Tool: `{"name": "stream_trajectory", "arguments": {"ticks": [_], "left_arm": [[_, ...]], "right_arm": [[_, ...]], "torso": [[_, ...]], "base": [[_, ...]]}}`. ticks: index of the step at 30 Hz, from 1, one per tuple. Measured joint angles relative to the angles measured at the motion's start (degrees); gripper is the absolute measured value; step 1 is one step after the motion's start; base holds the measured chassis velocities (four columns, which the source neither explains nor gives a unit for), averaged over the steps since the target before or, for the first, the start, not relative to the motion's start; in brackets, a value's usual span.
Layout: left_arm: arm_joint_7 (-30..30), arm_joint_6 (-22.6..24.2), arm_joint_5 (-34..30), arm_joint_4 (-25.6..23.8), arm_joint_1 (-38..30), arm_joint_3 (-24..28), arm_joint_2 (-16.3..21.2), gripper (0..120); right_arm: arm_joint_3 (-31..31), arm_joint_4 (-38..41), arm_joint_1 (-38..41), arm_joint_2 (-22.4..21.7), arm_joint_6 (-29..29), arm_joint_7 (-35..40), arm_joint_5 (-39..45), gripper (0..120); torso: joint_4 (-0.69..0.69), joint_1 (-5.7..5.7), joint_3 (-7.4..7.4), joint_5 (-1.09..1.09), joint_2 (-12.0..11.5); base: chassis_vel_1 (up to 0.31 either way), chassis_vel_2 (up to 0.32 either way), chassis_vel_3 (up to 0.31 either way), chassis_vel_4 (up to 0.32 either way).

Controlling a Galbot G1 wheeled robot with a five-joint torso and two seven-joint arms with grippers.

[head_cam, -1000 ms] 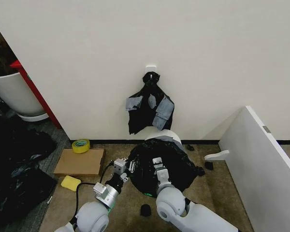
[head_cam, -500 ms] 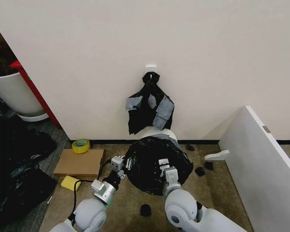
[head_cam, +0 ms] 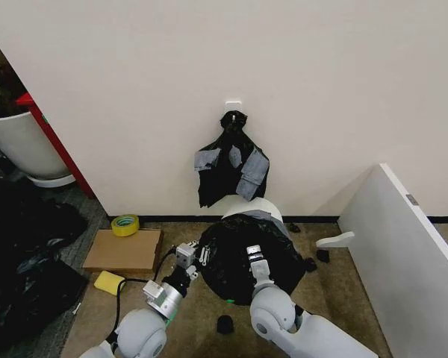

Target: Place the garbage bag over the trash bin.

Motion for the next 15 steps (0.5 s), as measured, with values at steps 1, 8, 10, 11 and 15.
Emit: {"name": "stream_trajectory", "arguments": {"ticks": [1, 8, 10, 11, 15], "left_arm": [[0.00, 0.05, -0.09, 0.00, -0.09, 0.00, -0.08, 0], [-0.26, 0.59, -1.06, 1.23, -0.95, -0.33, -0.24, 0], [-0.34, 0.80, -1.39, 1.50, -1.26, -0.39, -0.29, 0], [-0.34, 0.85, -1.42, 1.66, -1.44, -0.42, -0.36, 0], [-0.36, 0.93, -1.44, 2.05, -1.82, -0.48, -0.50, 0]], "right_arm": [[0.17, -0.15, -0.16, -0.03, 1.02, -0.72, -1.00, 0], [1.41, 3.98, -2.47, -1.80, 8.71, -6.34, -4.39, 3], [1.69, 6.30, -3.54, -2.52, 10.29, -7.41, -4.38, 11], [1.72, 7.38, -4.10, -2.88, 10.66, -7.71, -4.20, 15], [1.66, 10.27, -5.43, -3.57, 8.82, -6.79, -2.17, 24]], "torso": [[0.00, 0.00, 0.00, 0.00, 0.00], [0.00, 0.00, 0.00, 0.00, 0.00], [0.00, 0.00, 0.00, -0.01, 0.00], [0.00, 0.00, 0.00, 0.00, 0.00], [-0.01, 0.00, 0.00, -0.01, 0.00]], "base": [[0.000, 0.000, 0.000, 0.000], [0.000, 0.000, 0.000, 0.000], [0.000, 0.000, 0.000, 0.000], [0.000, 0.000, 0.000, 0.000], [0.000, 0.000, 0.000, 0.000]]}}
